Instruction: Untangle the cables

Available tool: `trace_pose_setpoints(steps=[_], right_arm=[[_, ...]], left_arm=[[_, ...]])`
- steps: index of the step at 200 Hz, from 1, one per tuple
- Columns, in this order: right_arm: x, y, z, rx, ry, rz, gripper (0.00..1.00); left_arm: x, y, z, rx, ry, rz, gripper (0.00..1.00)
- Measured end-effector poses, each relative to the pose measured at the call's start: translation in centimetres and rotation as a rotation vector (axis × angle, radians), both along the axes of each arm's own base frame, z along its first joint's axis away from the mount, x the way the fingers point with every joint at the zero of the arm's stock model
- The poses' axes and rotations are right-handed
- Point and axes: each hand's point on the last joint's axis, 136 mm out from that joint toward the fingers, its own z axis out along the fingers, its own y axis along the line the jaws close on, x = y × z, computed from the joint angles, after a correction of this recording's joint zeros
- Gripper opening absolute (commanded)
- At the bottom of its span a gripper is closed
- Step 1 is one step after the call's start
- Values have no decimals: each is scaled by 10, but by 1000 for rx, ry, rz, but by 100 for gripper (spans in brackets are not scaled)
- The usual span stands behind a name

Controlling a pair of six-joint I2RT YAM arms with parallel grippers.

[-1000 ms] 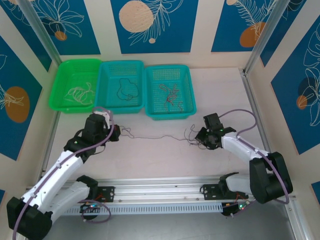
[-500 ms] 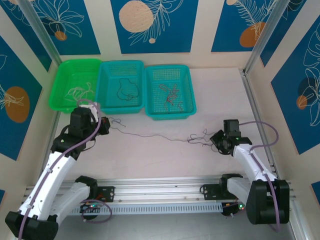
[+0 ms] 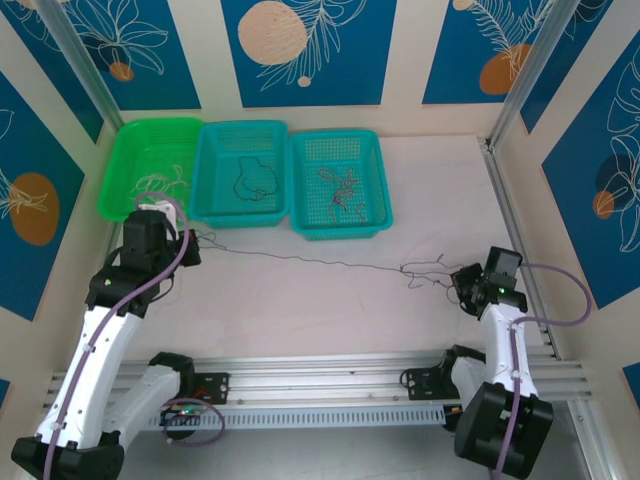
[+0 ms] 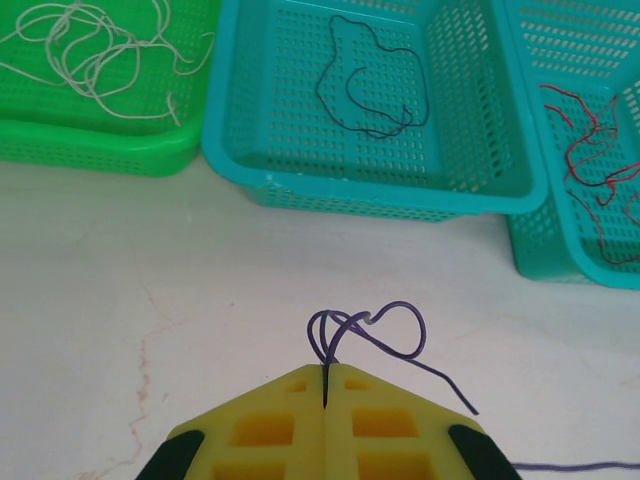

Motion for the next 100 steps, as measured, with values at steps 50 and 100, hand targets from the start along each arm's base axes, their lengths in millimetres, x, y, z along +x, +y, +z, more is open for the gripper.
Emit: trace_pose_setpoints(steps=[50,100], right_arm=[[-2,-2,2,44,-18,0,5],[16,96,2,38,-45,489,13]], left_arm=[[-3,5,-5,30,21,4,0],[5,-55,-10,-225,-35,-243,0]])
